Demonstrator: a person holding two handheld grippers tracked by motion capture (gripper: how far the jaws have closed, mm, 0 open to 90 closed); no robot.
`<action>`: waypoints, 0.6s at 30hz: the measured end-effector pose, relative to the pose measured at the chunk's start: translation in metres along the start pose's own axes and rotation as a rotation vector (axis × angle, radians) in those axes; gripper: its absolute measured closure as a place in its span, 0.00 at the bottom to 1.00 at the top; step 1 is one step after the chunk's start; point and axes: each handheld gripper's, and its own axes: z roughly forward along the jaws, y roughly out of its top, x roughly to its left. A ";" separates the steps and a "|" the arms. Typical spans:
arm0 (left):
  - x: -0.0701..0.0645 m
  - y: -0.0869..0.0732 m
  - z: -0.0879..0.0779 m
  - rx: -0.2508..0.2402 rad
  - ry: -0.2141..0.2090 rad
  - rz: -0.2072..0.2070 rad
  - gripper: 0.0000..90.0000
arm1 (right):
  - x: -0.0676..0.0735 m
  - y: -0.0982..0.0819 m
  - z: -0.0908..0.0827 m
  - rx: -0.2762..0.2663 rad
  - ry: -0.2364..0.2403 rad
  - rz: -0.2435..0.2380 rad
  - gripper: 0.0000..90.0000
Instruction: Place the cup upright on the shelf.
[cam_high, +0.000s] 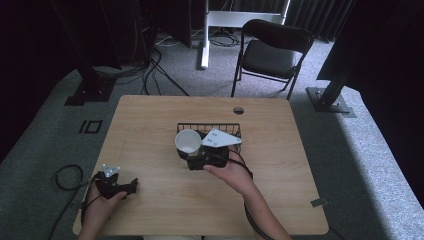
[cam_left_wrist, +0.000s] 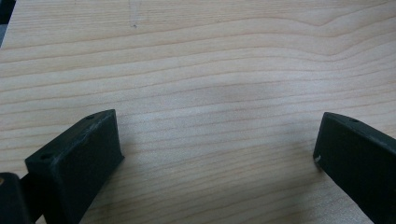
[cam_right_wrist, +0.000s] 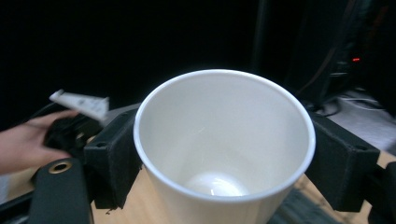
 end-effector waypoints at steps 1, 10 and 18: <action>0.000 0.000 0.000 0.000 0.000 0.000 0.01 | -0.004 0.002 -0.003 -0.006 -0.027 0.004 0.21; 0.000 0.000 0.000 0.000 0.000 0.000 0.01 | -0.041 0.015 -0.021 -0.052 -0.264 0.050 0.21; 0.000 0.000 0.000 -0.001 0.000 0.000 0.01 | -0.069 0.001 -0.016 -0.004 -0.414 0.104 0.22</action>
